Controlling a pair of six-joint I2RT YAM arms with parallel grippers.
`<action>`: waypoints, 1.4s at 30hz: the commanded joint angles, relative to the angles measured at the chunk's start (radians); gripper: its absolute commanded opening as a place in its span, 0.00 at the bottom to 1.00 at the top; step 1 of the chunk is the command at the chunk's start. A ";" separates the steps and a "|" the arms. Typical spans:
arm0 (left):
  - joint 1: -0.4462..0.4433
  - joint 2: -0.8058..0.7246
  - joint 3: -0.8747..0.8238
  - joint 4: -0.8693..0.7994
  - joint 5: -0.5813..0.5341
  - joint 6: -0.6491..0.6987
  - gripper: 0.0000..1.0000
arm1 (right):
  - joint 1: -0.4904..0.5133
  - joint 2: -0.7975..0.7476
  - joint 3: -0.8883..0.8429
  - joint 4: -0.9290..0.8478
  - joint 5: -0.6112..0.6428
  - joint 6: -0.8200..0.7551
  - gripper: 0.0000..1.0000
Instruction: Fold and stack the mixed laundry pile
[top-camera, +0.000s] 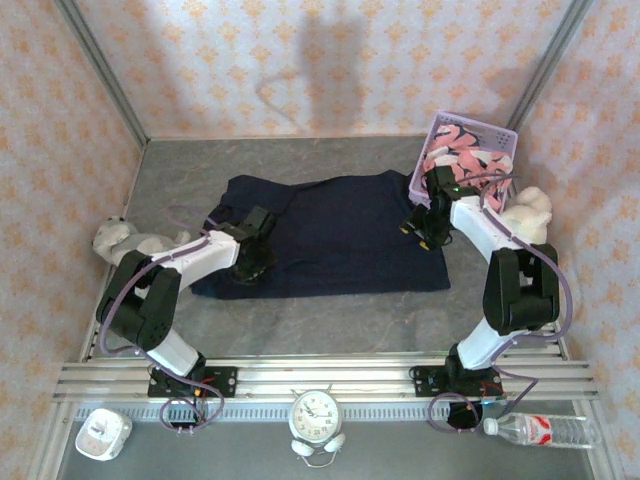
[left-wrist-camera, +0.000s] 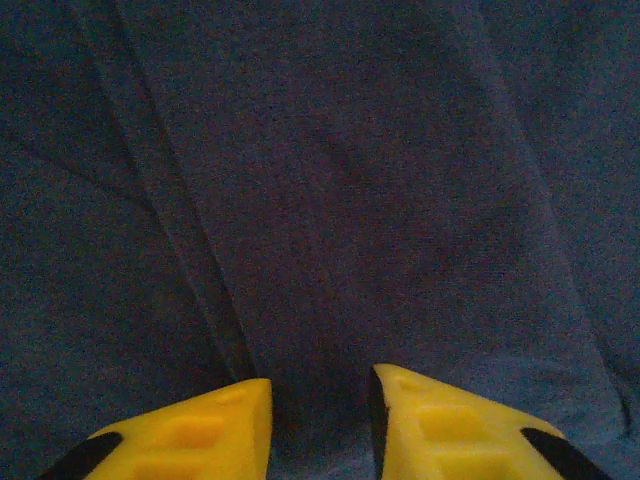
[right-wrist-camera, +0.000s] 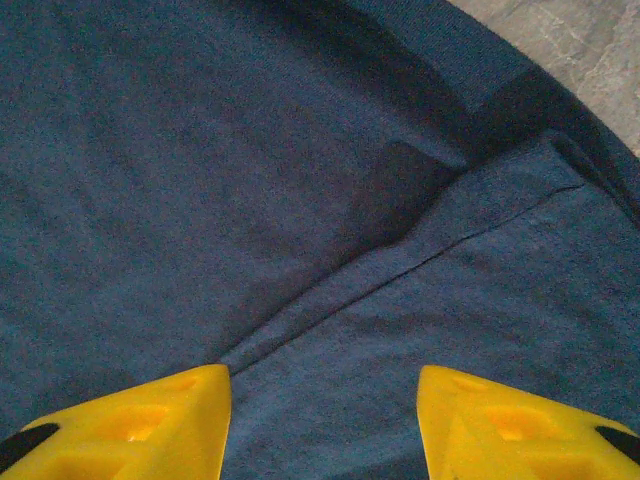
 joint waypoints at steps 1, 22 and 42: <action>-0.009 0.001 -0.011 0.008 -0.010 -0.004 0.18 | -0.003 -0.032 0.012 -0.027 0.025 0.002 0.52; -0.009 0.504 0.925 -0.445 -0.202 0.311 0.72 | -0.009 -0.003 0.027 -0.022 0.038 -0.002 0.53; 0.146 0.092 0.360 -0.327 -0.232 0.343 0.57 | 0.000 -0.023 -0.068 0.006 -0.025 -0.032 0.52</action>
